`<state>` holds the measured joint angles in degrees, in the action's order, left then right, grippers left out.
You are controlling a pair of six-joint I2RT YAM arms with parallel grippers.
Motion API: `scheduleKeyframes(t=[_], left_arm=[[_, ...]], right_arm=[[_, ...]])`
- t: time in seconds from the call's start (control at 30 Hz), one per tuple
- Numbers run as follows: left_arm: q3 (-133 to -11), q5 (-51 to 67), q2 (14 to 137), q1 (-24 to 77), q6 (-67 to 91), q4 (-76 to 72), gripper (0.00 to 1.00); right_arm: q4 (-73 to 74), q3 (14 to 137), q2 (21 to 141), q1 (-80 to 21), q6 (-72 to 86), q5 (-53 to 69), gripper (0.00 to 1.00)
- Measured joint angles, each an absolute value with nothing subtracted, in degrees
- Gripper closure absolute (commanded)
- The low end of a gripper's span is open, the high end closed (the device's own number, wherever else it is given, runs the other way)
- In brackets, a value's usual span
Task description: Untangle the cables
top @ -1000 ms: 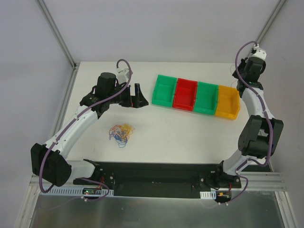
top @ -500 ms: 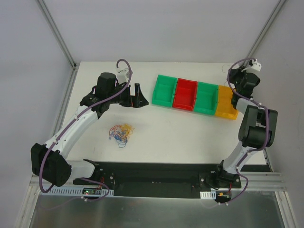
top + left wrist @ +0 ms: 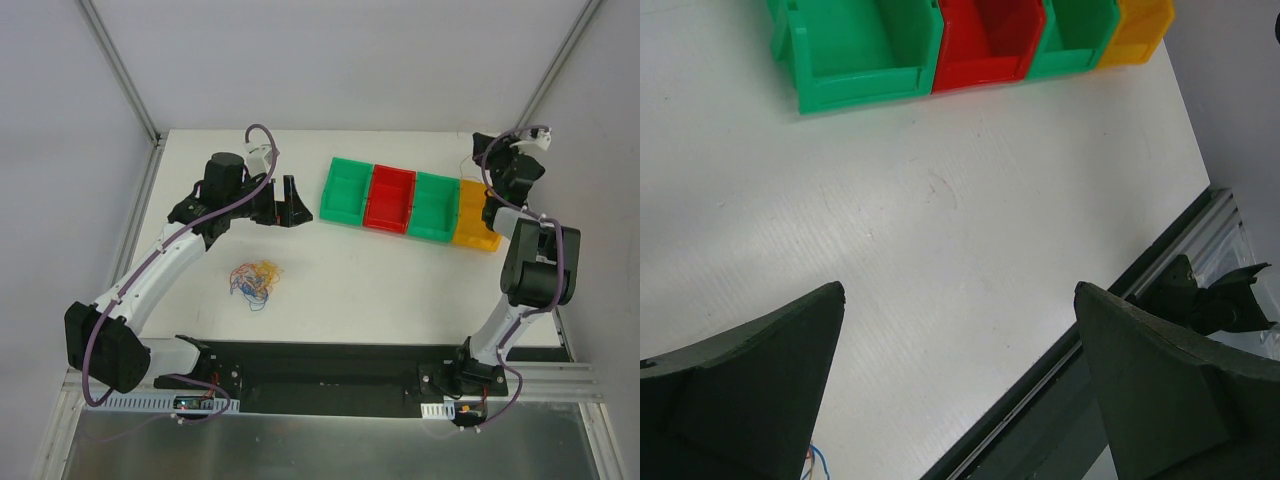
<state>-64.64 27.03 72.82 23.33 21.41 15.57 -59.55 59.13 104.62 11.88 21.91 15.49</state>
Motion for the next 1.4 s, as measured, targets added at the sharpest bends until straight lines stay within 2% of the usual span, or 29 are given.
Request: scheduleKeyframes(t=[0.33, 0.63, 0.77, 1.2, 1.4], left_arm=[[-64.6, 26.98, 71.83, 23.33, 20.32, 15.51, 0.02], [-64.6, 27.55, 71.61, 23.33, 20.36, 15.4, 0.02], [-64.55, 28.47, 71.24, 23.33, 20.43, 15.33, 0.02], [-64.34, 28.56, 69.89, 23.33, 20.43, 15.25, 0.02], [-64.31, 28.58, 69.89, 23.33, 20.43, 15.25, 0.02]], right_arm=[[-59.4, 63.33, 104.71, 10.57, 23.86, 14.9, 1.0], [-59.18, 43.11, 100.29, 16.67, 19.77, 15.29, 1.0], [-57.56, 38.68, 95.59, 19.35, 16.95, 15.2, 1.0], [-36.62, 37.54, 84.47, 18.09, 6.11, 6.31, 1.0], [-29.63, 37.56, 83.79, 16.91, 3.42, 3.86, 1.0]])
